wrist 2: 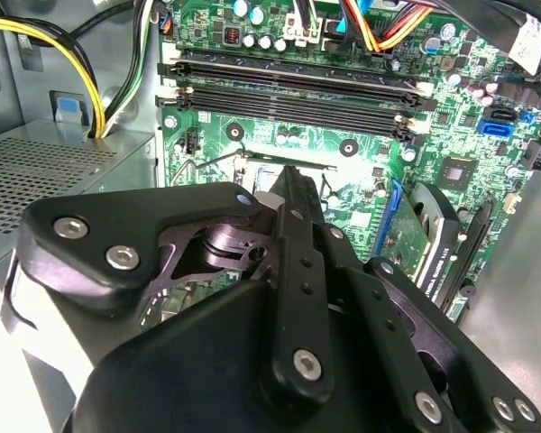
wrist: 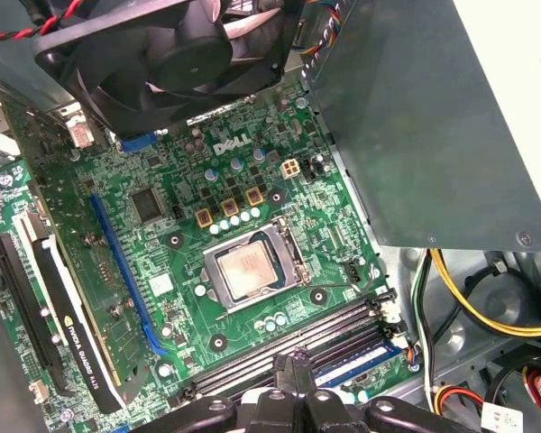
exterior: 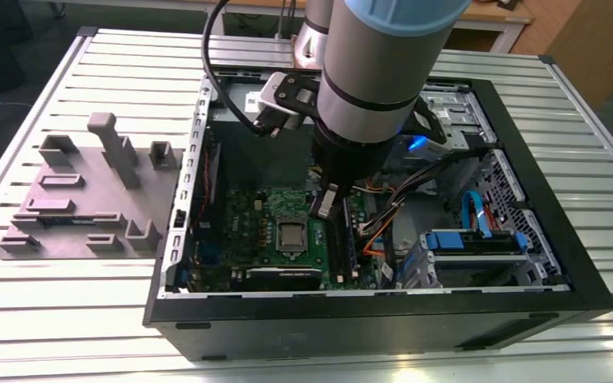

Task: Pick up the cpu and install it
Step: 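Install the first cpu locking lever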

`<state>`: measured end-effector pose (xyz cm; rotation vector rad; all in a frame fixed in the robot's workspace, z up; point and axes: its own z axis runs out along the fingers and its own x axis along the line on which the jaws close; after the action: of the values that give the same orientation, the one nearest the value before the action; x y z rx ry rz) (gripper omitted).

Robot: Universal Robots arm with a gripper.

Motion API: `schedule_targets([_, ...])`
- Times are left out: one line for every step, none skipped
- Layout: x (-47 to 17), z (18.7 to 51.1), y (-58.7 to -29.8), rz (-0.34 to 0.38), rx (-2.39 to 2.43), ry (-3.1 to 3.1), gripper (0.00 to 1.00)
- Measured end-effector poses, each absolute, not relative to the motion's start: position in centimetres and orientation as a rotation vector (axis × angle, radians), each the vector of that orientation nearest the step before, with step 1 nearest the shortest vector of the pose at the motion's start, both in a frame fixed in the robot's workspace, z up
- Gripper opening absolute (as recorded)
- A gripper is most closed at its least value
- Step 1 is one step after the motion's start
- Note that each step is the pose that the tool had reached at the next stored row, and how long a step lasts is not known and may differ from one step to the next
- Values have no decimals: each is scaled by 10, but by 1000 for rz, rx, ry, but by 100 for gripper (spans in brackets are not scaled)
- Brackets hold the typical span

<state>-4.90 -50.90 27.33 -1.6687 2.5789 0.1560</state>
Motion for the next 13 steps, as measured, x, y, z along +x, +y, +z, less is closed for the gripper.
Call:
schedule_targets([-49,273,-509,156,-1669,2579,10])
schedule_targets([-49,273,-509,156,-1669,2579,10])
schedule_targets([-49,273,-509,156,-1669,2579,10])
schedule_targets([-48,273,-509,157,-1669,2580,10])
schedule_targets([-47,273,-508,160,-1670,2582,10])
schedule_targets([-45,273,-508,164,-1672,2585,10])
schedule_targets([-44,273,-507,169,-1674,2589,10])
schedule_targets([-43,272,-507,175,-1675,2593,10])
schedule_targets([-42,272,-507,180,-1676,2594,10])
schedule_targets([-42,272,-507,185,-1675,2593,10])
schedule_targets([-42,272,-507,192,-1674,2591,10])
schedule_targets([-42,271,-507,203,-1671,2586,10])
schedule_targets([-42,271,-507,217,-1667,2580,10])
